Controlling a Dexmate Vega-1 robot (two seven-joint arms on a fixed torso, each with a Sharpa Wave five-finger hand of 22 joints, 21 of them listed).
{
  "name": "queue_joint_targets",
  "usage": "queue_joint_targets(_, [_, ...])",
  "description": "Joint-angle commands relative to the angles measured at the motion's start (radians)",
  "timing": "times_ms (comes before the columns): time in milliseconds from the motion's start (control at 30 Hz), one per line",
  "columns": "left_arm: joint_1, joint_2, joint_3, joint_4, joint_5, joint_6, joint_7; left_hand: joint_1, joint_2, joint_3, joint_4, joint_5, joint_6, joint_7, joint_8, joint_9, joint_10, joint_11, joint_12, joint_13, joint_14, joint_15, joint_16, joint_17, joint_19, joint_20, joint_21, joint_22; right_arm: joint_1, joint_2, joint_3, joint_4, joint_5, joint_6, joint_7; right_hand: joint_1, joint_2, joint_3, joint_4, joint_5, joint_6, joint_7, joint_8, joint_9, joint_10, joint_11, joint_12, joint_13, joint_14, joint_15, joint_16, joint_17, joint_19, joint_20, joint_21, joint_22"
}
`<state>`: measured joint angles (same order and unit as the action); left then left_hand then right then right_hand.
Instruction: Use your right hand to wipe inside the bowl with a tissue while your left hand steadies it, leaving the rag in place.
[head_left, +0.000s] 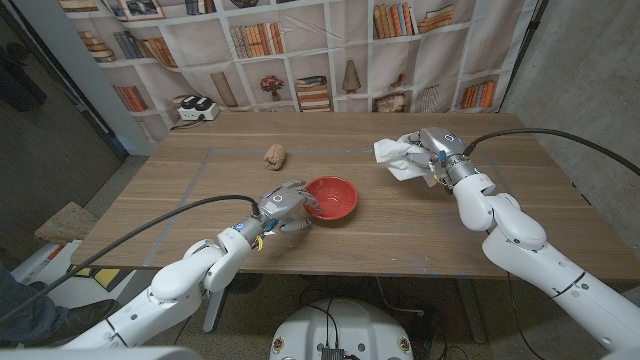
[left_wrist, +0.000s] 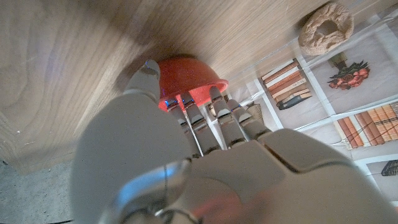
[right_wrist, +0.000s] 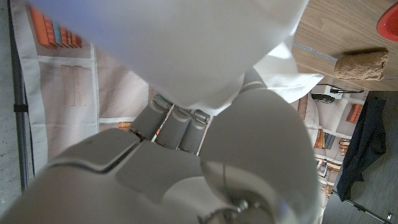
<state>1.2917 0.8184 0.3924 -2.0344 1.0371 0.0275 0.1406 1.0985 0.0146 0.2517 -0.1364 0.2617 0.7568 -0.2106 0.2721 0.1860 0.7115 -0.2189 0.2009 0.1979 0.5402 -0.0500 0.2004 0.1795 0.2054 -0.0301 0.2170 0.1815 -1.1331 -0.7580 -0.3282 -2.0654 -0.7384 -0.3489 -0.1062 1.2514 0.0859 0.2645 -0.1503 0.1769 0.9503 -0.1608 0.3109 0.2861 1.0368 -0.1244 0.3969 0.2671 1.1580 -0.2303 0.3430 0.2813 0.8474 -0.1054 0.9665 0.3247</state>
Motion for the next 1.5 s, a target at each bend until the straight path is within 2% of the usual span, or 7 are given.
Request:
queue_joint_targets(33, [-0.07, 0.022, 0.091, 0.041, -0.041, 0.032, 0.016, 0.019, 0.007, 0.013, 0.0, -0.009, 0.03, 0.001, 0.007, 0.002, 0.027, 0.006, 0.008, 0.002, 0.034, -0.163, 0.006, 0.003, 0.016, -0.015, 0.0, 0.001, -0.01, -0.008, 0.011, -0.001, 0.017, 0.009, -0.013, 0.034, 0.041, 0.002, 0.004, 0.004, 0.007, -0.001, -0.003, 0.001, 0.054, -0.051, 0.004, 0.006, 0.007, -0.004, 0.004, 0.003, -0.006, -0.118, 0.01, 0.0])
queue_joint_targets(300, [-0.107, 0.037, 0.124, 0.059, -0.089, 0.031, 0.019, 0.042, 0.037, 0.033, 0.008, -0.031, 0.09, 0.015, 0.016, 0.001, 0.084, 0.009, 0.014, 0.002, 0.099, -0.167, 0.007, 0.003, 0.051, -0.07, 0.005, -0.001, -0.027, -0.023, 0.042, -0.02, 0.117, 0.101, -0.024, 0.034, 0.043, 0.003, 0.005, 0.004, 0.008, -0.002, -0.004, 0.001, 0.055, -0.051, 0.004, 0.007, 0.009, -0.003, 0.004, 0.005, -0.007, -0.118, 0.013, -0.002])
queue_joint_targets(700, [-0.188, 0.058, 0.162, 0.083, -0.128, -0.005, 0.031, 0.026, 0.084, 0.049, 0.037, -0.049, 0.15, 0.018, 0.029, 0.001, 0.144, 0.009, 0.016, 0.003, 0.107, -0.165, -0.004, 0.002, 0.057, -0.067, 0.0, -0.001, -0.029, -0.074, 0.037, -0.054, 0.245, 0.267, -0.02, 0.034, 0.043, 0.003, 0.005, 0.004, 0.012, 0.0, -0.004, 0.001, 0.058, -0.051, 0.005, 0.01, 0.015, -0.003, 0.005, 0.008, -0.006, -0.119, 0.022, -0.004])
queue_joint_targets(900, [-0.234, 0.064, 0.182, 0.101, -0.152, -0.038, 0.022, 0.028, 0.097, 0.057, 0.04, -0.053, 0.173, 0.019, 0.037, 0.003, 0.163, 0.007, 0.016, 0.003, 0.108, -0.165, -0.005, 0.002, 0.058, -0.062, -0.001, -0.001, -0.016, -0.1, 0.017, -0.058, 0.276, 0.327, -0.01, 0.034, 0.041, 0.003, 0.004, 0.004, 0.015, 0.0, -0.004, 0.001, 0.062, -0.051, 0.005, 0.01, 0.017, -0.003, 0.005, 0.009, -0.006, -0.119, 0.026, -0.006])
queue_joint_targets(1000, [-0.254, 0.067, 0.193, 0.108, -0.158, -0.052, 0.018, 0.027, 0.105, 0.062, 0.044, -0.056, 0.198, 0.023, 0.046, 0.003, 0.18, 0.004, 0.015, 0.003, 0.113, -0.161, -0.004, 0.002, 0.06, -0.063, -0.002, -0.001, -0.003, -0.112, 0.002, -0.059, 0.283, 0.352, 0.0, 0.034, 0.041, 0.002, 0.004, 0.004, 0.016, -0.001, -0.004, 0.001, 0.063, -0.051, 0.006, 0.011, 0.017, -0.003, 0.005, 0.01, -0.006, -0.119, 0.028, -0.006])
queue_joint_targets(1067, [-0.265, 0.069, 0.2, 0.111, -0.161, -0.059, 0.011, 0.021, 0.114, 0.067, 0.051, -0.06, 0.252, 0.024, 0.069, 0.005, 0.199, 0.003, 0.011, 0.002, 0.115, -0.159, -0.007, 0.001, 0.062, -0.061, -0.003, -0.001, 0.009, -0.117, -0.011, -0.057, 0.282, 0.363, 0.008, 0.033, 0.041, 0.002, 0.004, 0.004, 0.017, -0.001, -0.004, 0.001, 0.064, -0.051, 0.006, 0.012, 0.017, -0.003, 0.005, 0.01, -0.005, -0.119, 0.029, -0.006])
queue_joint_targets(1500, [-0.291, 0.073, 0.229, 0.115, -0.206, -0.052, -0.053, 0.025, 0.126, 0.085, 0.055, -0.062, 0.305, 0.073, 0.107, 0.022, 0.211, 0.006, 0.005, 0.002, 0.129, -0.164, -0.011, 0.0, 0.066, -0.061, -0.004, -0.001, 0.095, -0.119, -0.096, -0.024, 0.27, 0.42, 0.069, 0.032, 0.039, 0.002, 0.004, 0.004, 0.019, 0.0, -0.005, 0.0, 0.067, -0.051, 0.005, 0.012, 0.021, -0.002, 0.006, 0.012, -0.007, -0.119, 0.035, -0.009])
